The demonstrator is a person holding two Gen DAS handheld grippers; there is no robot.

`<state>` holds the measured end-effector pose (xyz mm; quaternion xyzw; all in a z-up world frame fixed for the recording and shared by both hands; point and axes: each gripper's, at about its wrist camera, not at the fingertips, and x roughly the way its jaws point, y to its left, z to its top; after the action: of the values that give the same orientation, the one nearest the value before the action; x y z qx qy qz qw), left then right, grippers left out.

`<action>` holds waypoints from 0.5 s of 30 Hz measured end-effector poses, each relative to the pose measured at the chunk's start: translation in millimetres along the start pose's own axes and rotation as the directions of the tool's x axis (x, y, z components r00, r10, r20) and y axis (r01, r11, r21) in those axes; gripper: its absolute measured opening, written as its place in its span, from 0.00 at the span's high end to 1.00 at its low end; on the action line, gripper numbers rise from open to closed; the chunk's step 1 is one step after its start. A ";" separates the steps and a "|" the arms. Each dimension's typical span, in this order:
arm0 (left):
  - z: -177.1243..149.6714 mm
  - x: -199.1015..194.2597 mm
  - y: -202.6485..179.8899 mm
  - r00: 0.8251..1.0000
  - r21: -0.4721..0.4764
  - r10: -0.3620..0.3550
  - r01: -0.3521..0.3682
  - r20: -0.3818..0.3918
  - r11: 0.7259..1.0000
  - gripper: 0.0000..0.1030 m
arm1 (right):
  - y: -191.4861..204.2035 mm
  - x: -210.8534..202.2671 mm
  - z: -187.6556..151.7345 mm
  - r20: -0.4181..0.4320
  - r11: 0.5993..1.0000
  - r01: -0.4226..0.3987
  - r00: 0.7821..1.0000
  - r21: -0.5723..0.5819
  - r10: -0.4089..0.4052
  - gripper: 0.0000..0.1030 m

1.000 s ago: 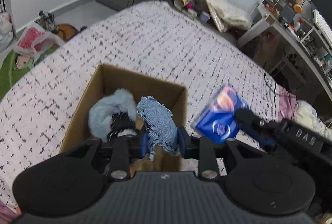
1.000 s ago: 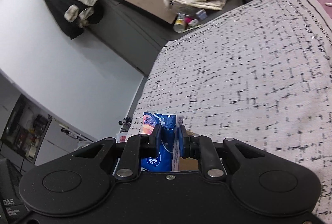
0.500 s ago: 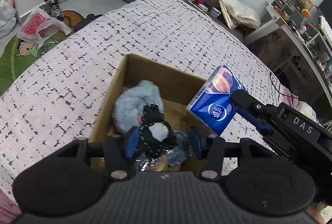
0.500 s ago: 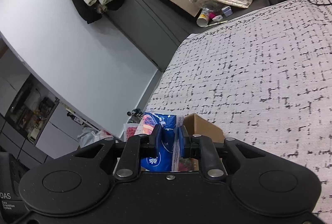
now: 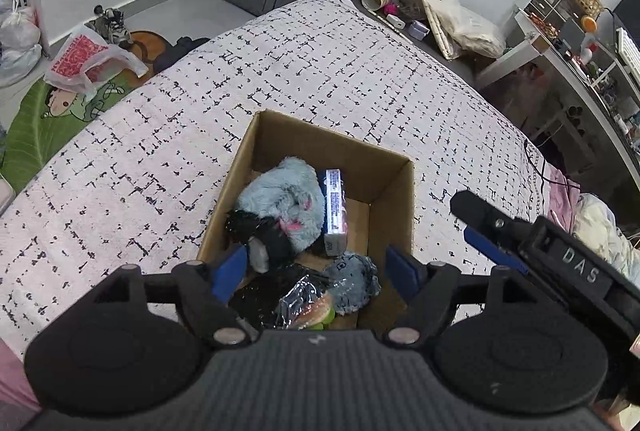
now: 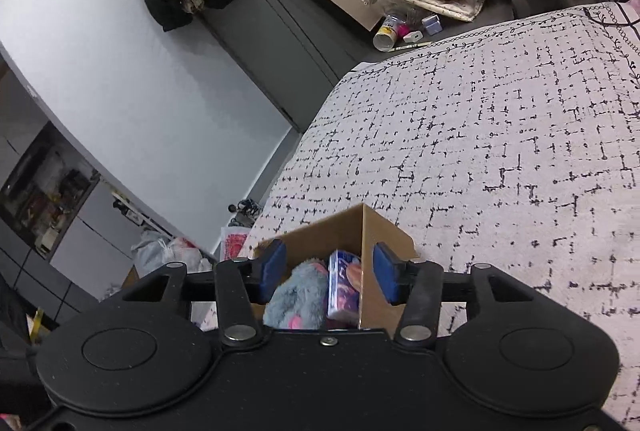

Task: Organize soft objects
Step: 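Drop the denim patch and tissue pack into the box, opening both grippers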

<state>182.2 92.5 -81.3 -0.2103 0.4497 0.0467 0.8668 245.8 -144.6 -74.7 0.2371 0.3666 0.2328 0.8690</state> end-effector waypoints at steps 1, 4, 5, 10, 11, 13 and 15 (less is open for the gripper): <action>-1.1 -3.0 -1.6 1.000 0.003 0.004 -0.004 0.003 1.000 0.26 | 0.3 -3.0 -0.6 -0.003 1.000 0.002 1.000 -0.004 -0.002 0.53; -4.5 -11.5 -6.0 1.000 0.015 0.015 -0.015 0.009 1.000 0.20 | 1.6 -11.6 -1.7 -0.010 1.000 0.019 1.000 -0.019 -0.019 0.50; -5.7 -14.5 -7.6 1.000 0.019 0.019 -0.020 0.013 1.000 0.19 | 1.6 -14.6 -2.3 -0.012 1.000 0.024 1.000 -0.020 -0.024 0.48; -13.4 -30.3 -13.8 0.999 0.038 0.038 -0.039 0.029 0.999 0.14 | 0.3 -34.3 -2.6 -0.014 0.999 0.046 0.999 -0.029 -0.046 0.40; -14.9 -33.7 -15.2 0.999 0.044 0.040 -0.041 0.033 0.998 0.11 | 0.5 -38.7 -2.5 -0.015 0.998 0.049 0.999 -0.037 -0.050 0.38; -18.8 -40.8 -18.2 0.998 0.056 0.046 -0.048 0.041 0.997 0.10 | 1.1 -46.9 -2.4 -0.016 0.996 0.065 0.998 -0.054 -0.066 0.34; -22.9 -48.1 -20.8 0.998 0.064 0.049 -0.052 0.046 0.997 0.09 | 0.0 -54.7 -2.3 -0.012 0.996 0.072 0.997 -0.050 -0.073 0.30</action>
<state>142.0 69.5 -47.8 -0.1695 0.4370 0.0587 0.8814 210.0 -175.7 -47.3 0.2003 0.3752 0.2118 0.8799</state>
